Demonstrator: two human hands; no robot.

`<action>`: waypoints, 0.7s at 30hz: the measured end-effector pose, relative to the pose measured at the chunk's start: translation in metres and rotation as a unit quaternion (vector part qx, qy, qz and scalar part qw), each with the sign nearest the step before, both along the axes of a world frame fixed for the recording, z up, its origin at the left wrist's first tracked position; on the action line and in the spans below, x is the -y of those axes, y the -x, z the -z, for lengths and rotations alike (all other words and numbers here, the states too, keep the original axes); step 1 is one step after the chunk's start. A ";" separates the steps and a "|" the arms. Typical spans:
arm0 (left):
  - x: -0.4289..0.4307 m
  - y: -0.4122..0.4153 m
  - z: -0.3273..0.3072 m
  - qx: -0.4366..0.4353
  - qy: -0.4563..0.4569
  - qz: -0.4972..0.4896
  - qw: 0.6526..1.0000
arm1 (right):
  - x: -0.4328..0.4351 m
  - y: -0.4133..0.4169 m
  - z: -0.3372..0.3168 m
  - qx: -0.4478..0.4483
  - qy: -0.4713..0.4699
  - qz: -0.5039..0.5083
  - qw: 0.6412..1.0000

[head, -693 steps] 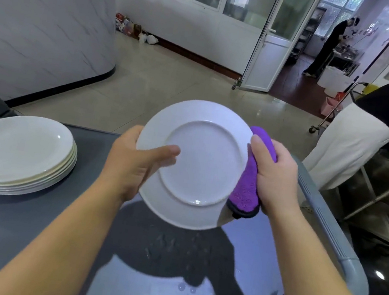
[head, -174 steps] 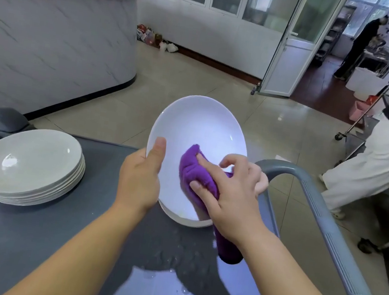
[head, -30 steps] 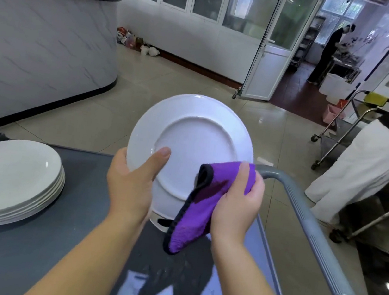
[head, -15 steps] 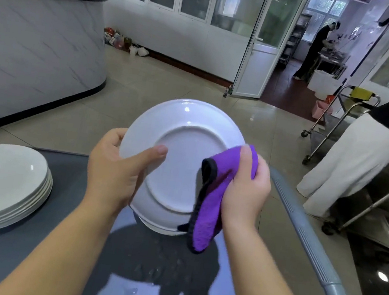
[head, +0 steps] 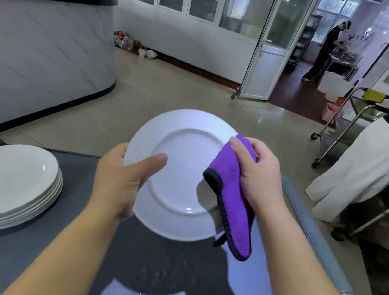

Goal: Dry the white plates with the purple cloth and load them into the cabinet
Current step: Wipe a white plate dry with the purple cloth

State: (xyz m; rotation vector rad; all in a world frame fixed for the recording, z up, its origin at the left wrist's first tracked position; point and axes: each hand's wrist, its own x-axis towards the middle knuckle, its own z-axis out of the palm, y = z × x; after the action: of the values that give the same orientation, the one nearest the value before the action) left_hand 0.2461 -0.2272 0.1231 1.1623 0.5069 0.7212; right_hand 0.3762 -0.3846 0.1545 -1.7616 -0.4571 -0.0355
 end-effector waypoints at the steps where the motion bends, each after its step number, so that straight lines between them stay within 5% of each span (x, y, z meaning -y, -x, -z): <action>1: 0.001 -0.001 0.000 0.006 -0.013 -0.024 1.000 | -0.003 0.005 0.003 -0.009 -0.029 0.038 0.999; 6: 0.024 -0.007 0.001 0.023 -0.009 -0.123 0.992 | -0.031 0.054 0.040 -0.145 -0.202 0.206 0.947; 11: 0.021 0.000 0.011 0.036 0.057 -0.046 0.997 | -0.017 0.031 0.028 -0.083 -0.134 0.118 0.980; 16: -0.003 0.007 0.000 -0.003 0.005 -0.007 1.000 | 0.001 0.000 -0.008 0.031 0.021 -0.039 0.999; 21: 0.014 0.005 -0.007 0.037 -0.005 -0.084 0.996 | -0.009 0.018 0.007 -0.043 -0.118 0.109 0.986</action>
State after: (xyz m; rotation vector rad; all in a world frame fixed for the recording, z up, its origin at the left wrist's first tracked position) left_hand 0.2409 -0.2411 0.1304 1.1076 0.5445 0.9100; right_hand 0.3584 -0.3761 0.1471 -1.5656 -0.1870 -0.1617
